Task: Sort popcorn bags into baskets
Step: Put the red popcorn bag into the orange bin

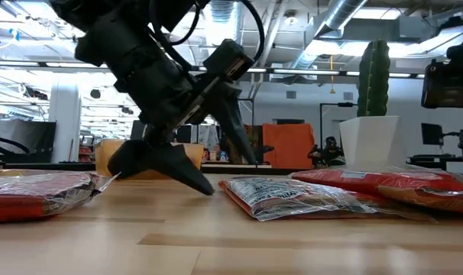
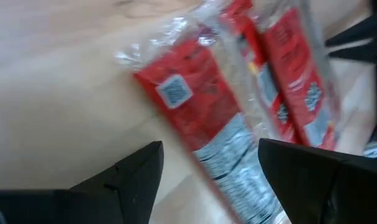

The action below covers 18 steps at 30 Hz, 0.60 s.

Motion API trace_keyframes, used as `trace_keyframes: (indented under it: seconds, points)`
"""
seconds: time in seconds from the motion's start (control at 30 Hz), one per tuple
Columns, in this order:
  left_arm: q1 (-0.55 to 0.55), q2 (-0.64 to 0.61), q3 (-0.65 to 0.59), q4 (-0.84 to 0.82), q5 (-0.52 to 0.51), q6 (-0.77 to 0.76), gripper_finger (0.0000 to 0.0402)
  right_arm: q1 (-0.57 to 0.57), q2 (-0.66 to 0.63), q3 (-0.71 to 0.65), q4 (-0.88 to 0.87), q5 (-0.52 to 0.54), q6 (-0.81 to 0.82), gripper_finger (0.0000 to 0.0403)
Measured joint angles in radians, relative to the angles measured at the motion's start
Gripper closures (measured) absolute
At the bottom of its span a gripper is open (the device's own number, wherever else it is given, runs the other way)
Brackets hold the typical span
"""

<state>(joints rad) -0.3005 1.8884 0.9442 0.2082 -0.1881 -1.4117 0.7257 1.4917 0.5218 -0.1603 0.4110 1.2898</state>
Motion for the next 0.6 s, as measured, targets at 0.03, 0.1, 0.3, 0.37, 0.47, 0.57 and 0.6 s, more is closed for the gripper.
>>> trace_keyframes:
  seconds: [0.03, 0.1, 0.3, 0.37, 0.47, 0.57, 0.6]
  points:
    - [-0.010, 0.011, 0.000, 0.021, -0.022, -0.016, 0.0142, -0.001, 0.007, 0.003, 0.007, 0.004, 0.001, 0.0317]
    - [-0.028, 0.037, 0.000, 0.063, -0.053, -0.048, 0.0142, -0.006, 0.020, 0.015, 0.008, 0.010, -0.002, 0.0317]
    - [-0.059, 0.102, 0.002, 0.184, -0.110, -0.110, 0.0142, -0.050, 0.085, 0.070, 0.017, 0.012, -0.100, 0.0317]
    - [-0.059, 0.110, 0.003, 0.192, -0.109, -0.117, 0.0142, -0.068, 0.111, 0.094, 0.022, 0.012, -0.136, 0.0317]
    - [-0.053, 0.111, 0.003, 0.191, -0.107, -0.123, 0.0142, -0.098, 0.148, 0.134, 0.024, 0.015, -0.197, 0.0317]
    - [-0.046, 0.111, 0.002, 0.213, -0.103, -0.122, 0.0142, -0.134, 0.185, 0.169, 0.050, 0.010, -0.282, 0.0317]
    - [-0.044, 0.112, 0.003, 0.217, -0.101, -0.122, 0.0143, -0.145, 0.198, 0.182, 0.056, 0.006, -0.306, 0.0317]
